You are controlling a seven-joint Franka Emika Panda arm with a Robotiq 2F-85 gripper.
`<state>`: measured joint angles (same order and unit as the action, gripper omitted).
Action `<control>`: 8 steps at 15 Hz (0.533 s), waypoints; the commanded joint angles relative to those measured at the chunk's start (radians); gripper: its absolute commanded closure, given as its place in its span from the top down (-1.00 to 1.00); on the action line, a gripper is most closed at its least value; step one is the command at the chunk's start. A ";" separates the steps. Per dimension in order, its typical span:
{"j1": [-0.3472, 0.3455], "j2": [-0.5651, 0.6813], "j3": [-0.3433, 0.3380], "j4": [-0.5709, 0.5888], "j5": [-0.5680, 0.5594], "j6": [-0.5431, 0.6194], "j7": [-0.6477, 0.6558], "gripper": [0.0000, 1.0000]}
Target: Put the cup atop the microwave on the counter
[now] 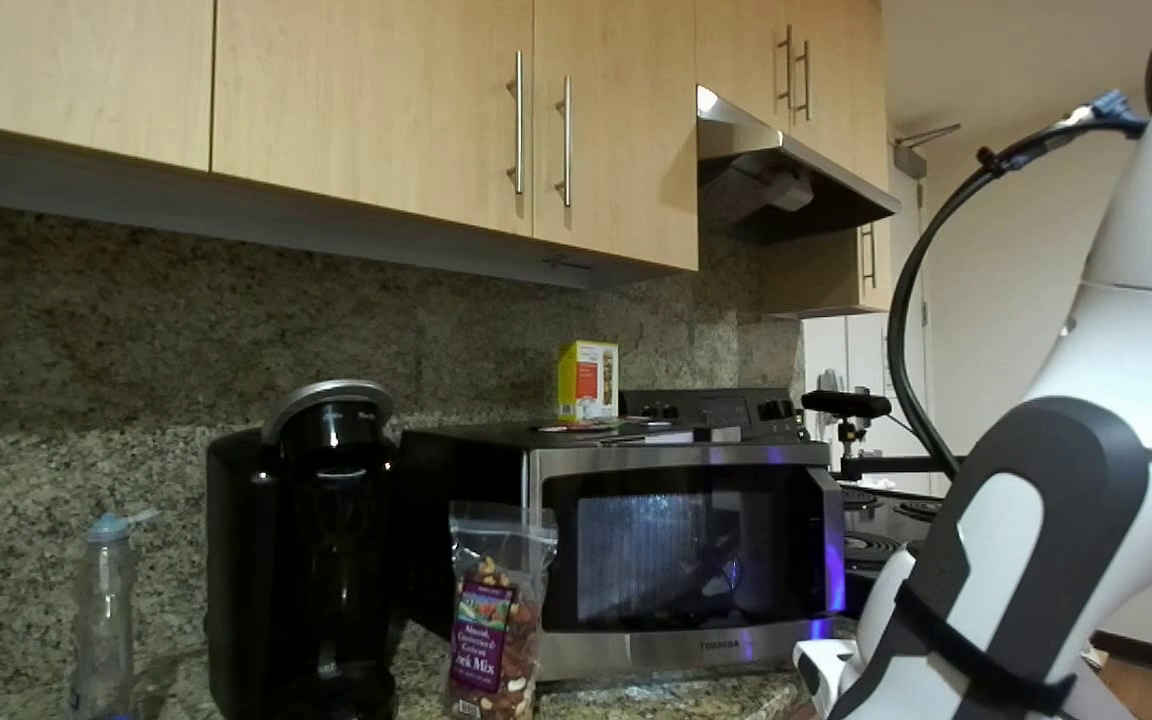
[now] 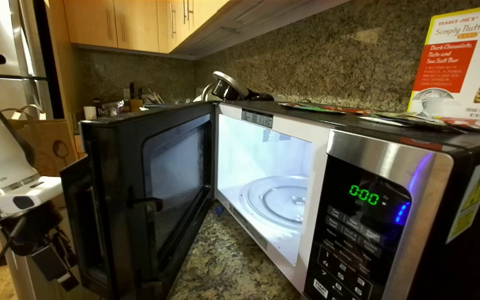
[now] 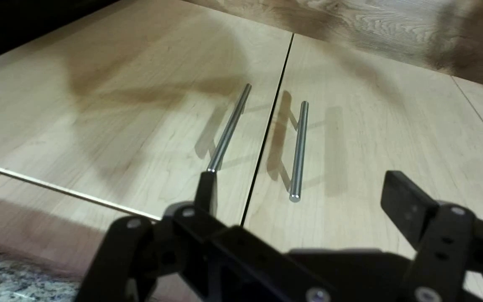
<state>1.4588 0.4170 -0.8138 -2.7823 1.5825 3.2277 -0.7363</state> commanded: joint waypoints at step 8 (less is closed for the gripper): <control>0.350 0.069 -0.098 0.004 0.740 0.250 -0.334 1.00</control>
<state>1.6247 0.4172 -0.7766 -2.7787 2.1439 3.4778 -0.9858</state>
